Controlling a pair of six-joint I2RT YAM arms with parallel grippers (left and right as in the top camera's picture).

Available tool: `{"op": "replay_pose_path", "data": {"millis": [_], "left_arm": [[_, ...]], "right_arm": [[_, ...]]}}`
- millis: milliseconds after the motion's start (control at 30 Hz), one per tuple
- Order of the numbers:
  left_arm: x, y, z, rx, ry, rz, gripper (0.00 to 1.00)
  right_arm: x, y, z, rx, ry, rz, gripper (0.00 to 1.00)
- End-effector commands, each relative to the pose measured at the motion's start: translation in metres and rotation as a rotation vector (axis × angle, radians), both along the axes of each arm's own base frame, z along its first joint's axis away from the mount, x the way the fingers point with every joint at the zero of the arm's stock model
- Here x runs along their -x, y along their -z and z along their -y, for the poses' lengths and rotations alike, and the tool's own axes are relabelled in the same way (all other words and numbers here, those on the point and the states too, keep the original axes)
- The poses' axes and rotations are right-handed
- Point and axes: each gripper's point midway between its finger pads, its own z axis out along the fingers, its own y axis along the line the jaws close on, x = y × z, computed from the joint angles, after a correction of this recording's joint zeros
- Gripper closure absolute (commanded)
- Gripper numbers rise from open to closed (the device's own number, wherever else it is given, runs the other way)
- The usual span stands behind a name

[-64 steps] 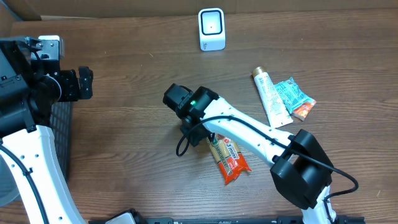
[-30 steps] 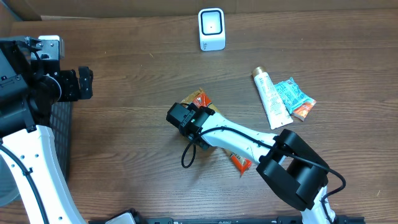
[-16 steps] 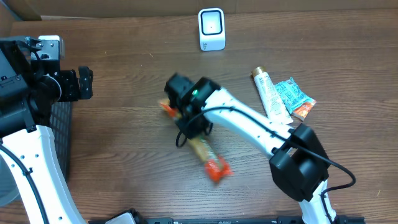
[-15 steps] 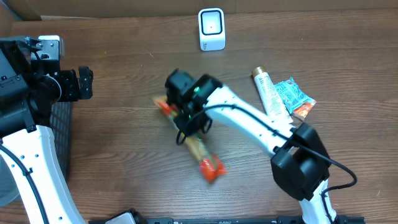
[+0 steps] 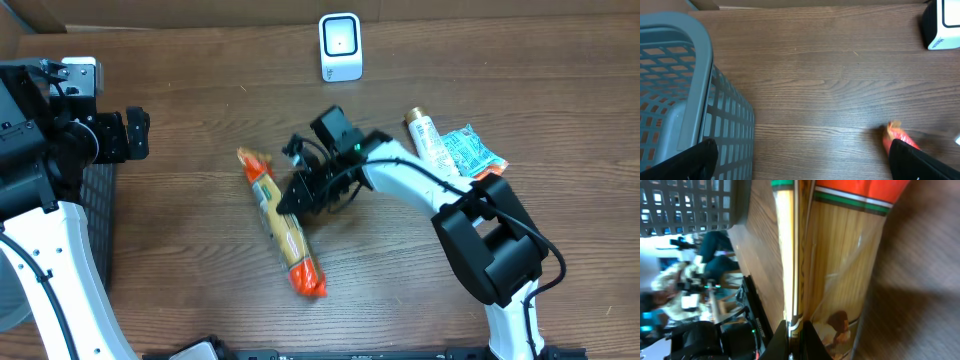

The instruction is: Scan the item barcode

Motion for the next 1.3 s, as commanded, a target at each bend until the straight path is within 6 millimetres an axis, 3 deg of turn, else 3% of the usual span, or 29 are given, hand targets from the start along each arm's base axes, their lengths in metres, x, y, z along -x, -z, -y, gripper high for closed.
{"op": "replay_pose_path", "data": {"millis": [0, 200, 300, 367, 500, 633, 767, 933, 1000, 1100, 1267], "left_arm": [[-0.002, -0.006, 0.001, -0.013, 0.019, 0.015, 0.0], [-0.002, -0.006, 0.001, -0.014, 0.019, 0.014, 0.0], [-0.002, -0.006, 0.001, -0.014, 0.019, 0.015, 0.0], [-0.002, -0.006, 0.001, -0.013, 0.019, 0.015, 0.0], [-0.002, -0.006, 0.001, -0.014, 0.019, 0.014, 0.0], [-0.002, -0.006, 0.001, -0.014, 0.019, 0.015, 0.0], [-0.002, -0.006, 0.001, -0.014, 0.019, 0.015, 0.0], [-0.002, -0.006, 0.001, -0.014, 0.019, 0.015, 0.0], [-0.002, -0.006, 0.001, -0.013, 0.019, 0.015, 0.0], [-0.002, -0.006, 0.001, -0.013, 0.019, 0.015, 0.0], [-0.002, -0.006, 0.001, -0.013, 0.019, 0.015, 0.0]], "right_arm": [[0.015, -0.017, -0.001, -0.091, -0.002, -0.155, 0.96], [-0.01, 0.003, 0.024, -0.004, 0.102, -0.132, 0.96], [-0.027, 0.024, 0.049, 0.115, 0.172, -0.08, 0.95], [-0.039, 0.043, 0.077, 0.246, 0.23, -0.046, 0.79], [-0.054, 0.058, 0.11, 0.358, 0.29, -0.02, 0.69], [-0.07, 0.057, 0.135, 0.371, 0.317, -0.004, 0.68], [-0.081, 0.039, 0.151, 0.374, 0.304, 0.008, 0.68], [-0.082, -0.005, 0.15, 0.373, 0.224, 0.047, 0.68], [-0.074, -0.022, 0.137, 0.371, 0.174, 0.07, 0.82], [-0.062, -0.02, 0.121, 0.406, 0.149, 0.074, 0.96], [-0.042, 0.003, 0.1, 0.526, 0.145, 0.102, 0.96]]}}
